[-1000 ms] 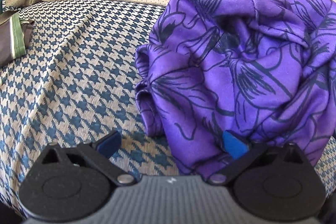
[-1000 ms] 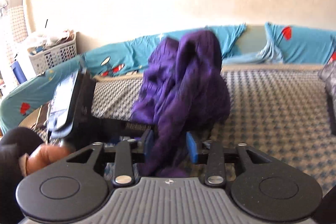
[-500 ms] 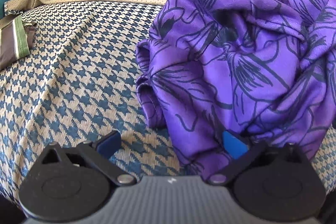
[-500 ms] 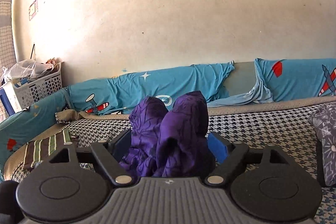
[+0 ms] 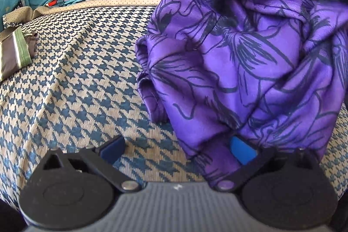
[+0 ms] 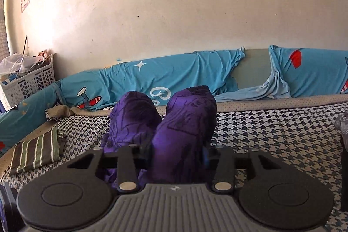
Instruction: Fold clothes
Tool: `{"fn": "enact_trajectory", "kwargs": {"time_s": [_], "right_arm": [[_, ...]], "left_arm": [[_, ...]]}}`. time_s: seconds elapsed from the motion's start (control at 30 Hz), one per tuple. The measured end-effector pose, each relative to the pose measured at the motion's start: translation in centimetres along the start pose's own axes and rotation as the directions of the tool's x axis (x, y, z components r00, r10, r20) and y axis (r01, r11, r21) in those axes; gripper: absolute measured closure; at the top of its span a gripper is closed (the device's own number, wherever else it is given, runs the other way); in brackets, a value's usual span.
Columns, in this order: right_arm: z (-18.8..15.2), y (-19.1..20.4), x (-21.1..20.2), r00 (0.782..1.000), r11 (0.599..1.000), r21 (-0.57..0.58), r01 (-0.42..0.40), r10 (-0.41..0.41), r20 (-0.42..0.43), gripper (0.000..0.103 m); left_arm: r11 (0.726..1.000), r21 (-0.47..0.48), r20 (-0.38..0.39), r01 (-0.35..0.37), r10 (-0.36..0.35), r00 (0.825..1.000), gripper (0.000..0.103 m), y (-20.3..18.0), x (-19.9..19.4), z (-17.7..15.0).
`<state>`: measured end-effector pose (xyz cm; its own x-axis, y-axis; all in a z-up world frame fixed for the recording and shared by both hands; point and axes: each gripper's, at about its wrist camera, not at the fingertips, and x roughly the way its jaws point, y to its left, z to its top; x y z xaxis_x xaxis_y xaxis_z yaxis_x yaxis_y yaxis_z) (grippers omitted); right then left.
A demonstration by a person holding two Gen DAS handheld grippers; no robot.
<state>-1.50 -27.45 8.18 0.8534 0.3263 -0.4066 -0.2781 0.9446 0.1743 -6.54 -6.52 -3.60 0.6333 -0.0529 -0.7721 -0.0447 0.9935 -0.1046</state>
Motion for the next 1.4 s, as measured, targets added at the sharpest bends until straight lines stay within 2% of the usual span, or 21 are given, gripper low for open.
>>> {"fn": "enact_trajectory", "kwargs": {"time_s": [0.13, 0.23, 0.43, 0.6, 0.73, 0.8, 0.87, 0.97, 1.1, 1.17, 1.2, 1.3, 1.37, 1.4], "right_arm": [[-1.2, -2.8, -0.2, 0.999, 0.997, 0.068, 0.045, -0.044, -0.018, 0.081], [-1.9, -4.6, -0.1, 0.992, 0.987, 0.113, 0.116, -0.110, -0.054, 0.082], [-2.3, -5.8, -0.5, 0.977, 0.975, 0.095, 0.203, -0.195, -0.087, 0.084], [-3.3, -7.6, 0.2, 0.948, 0.948, 0.166, 0.273, -0.236, -0.213, 0.085], [-4.5, -9.6, 0.9, 0.916, 0.913, 0.252, 0.320, -0.230, -0.327, 0.085], [-4.9, -10.2, 1.1, 0.900, 0.900, 0.264, 0.347, -0.239, -0.365, 0.084], [-5.1, -10.8, 1.0, 0.894, 0.883, 0.304, 0.358, -0.231, -0.384, 0.084], [-4.6, -11.4, 0.1, 0.913, 0.872, 0.352, 0.339, -0.215, -0.347, 0.079], [-3.7, -10.9, -1.5, 0.937, 0.892, 0.325, 0.314, -0.235, -0.259, 0.074], [-3.4, -10.4, -2.1, 0.939, 0.903, 0.290, 0.318, -0.258, -0.227, 0.066], [-3.2, -10.2, -2.5, 0.936, 0.905, 0.266, 0.332, -0.281, -0.211, 0.060], [-2.9, -9.6, -3.7, 0.926, 0.908, 0.199, 0.370, -0.342, -0.160, 0.052], [-2.5, -9.6, -4.3, 0.938, 0.921, 0.183, 0.344, -0.327, -0.116, 0.052], [-2.4, -9.3, -4.5, 0.951, 0.936, 0.175, 0.306, -0.293, -0.098, 0.052]], "left_arm": [[1.000, 0.002, 0.007, -0.007, 0.007, 1.000, 0.000, -0.2, 0.0, -0.1], [1.000, 0.007, 0.011, -0.014, 0.014, 1.000, 0.000, -0.3, 0.1, -0.2], [1.000, 0.002, 0.008, -0.006, 0.006, 1.000, 0.000, 0.1, 0.0, -0.1], [1.000, 0.007, 0.008, -0.007, 0.007, 1.000, 0.000, 0.2, 0.2, 0.1], [1.000, 0.009, 0.008, -0.009, 0.009, 1.000, 0.000, 0.0, 0.2, 0.1], [1.000, 0.012, 0.009, -0.009, 0.009, 1.000, 0.000, -0.1, 0.0, 0.0], [1.000, 0.015, 0.009, -0.010, 0.010, 1.000, 0.000, -0.3, -0.1, -0.1], [1.000, 0.020, 0.010, -0.013, 0.013, 1.000, 0.000, -0.4, -0.3, -0.2], [1.000, 0.017, 0.008, -0.011, 0.011, 1.000, 0.000, -0.5, -0.5, -0.2], [1.000, 0.016, 0.006, -0.012, 0.012, 1.000, 0.000, -0.5, -0.5, -0.1], [1.000, 0.016, 0.006, -0.013, 0.012, 1.000, 0.000, -0.6, -0.6, -0.1], [1.000, 0.024, 0.005, -0.020, 0.019, 1.000, 0.000, -0.7, -0.7, -0.2], [0.999, 0.027, 0.007, -0.024, 0.023, 1.000, 0.000, -0.8, -0.7, -0.3], [0.999, 0.027, 0.007, -0.025, 0.024, 1.000, 0.000, -0.8, -0.7, -0.3]]}}
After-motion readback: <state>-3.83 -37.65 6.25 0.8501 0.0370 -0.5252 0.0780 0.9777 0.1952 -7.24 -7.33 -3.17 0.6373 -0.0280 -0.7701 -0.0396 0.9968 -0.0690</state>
